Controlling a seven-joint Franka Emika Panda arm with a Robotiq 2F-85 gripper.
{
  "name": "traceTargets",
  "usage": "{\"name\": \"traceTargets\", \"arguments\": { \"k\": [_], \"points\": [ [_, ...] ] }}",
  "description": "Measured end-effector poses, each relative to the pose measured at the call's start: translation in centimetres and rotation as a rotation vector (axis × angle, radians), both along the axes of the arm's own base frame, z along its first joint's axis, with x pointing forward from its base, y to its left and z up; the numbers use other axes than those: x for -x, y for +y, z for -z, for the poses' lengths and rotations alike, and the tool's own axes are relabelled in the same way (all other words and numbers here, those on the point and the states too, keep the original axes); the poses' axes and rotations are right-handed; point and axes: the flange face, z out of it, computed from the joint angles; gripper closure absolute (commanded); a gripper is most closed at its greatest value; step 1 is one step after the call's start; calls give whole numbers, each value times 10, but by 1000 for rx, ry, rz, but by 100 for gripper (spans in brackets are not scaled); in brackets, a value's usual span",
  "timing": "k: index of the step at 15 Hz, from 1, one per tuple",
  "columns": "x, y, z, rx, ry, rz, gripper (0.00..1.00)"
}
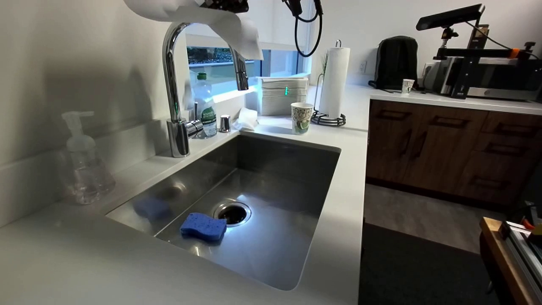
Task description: Wipe the kitchen faucet to with the paper towel
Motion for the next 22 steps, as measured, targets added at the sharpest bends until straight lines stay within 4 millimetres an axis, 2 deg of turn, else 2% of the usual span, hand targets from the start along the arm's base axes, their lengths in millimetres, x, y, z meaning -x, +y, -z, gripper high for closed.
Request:
{"name": "traceTargets", "arguments": {
  "k": [4, 7, 11, 17, 19, 22],
  "points": [
    [-15, 13, 0, 20, -45, -21, 100],
    [-28, 11, -5, 45, -77, -19, 100],
    [-41, -15, -11, 70, -93, 36, 100],
    [-42, -48, -22, 67, -92, 123, 100],
    [-41, -55, -20, 71, -74, 137, 100],
    [-40, -56, -14, 75, -23, 117, 100]
  ]
}}
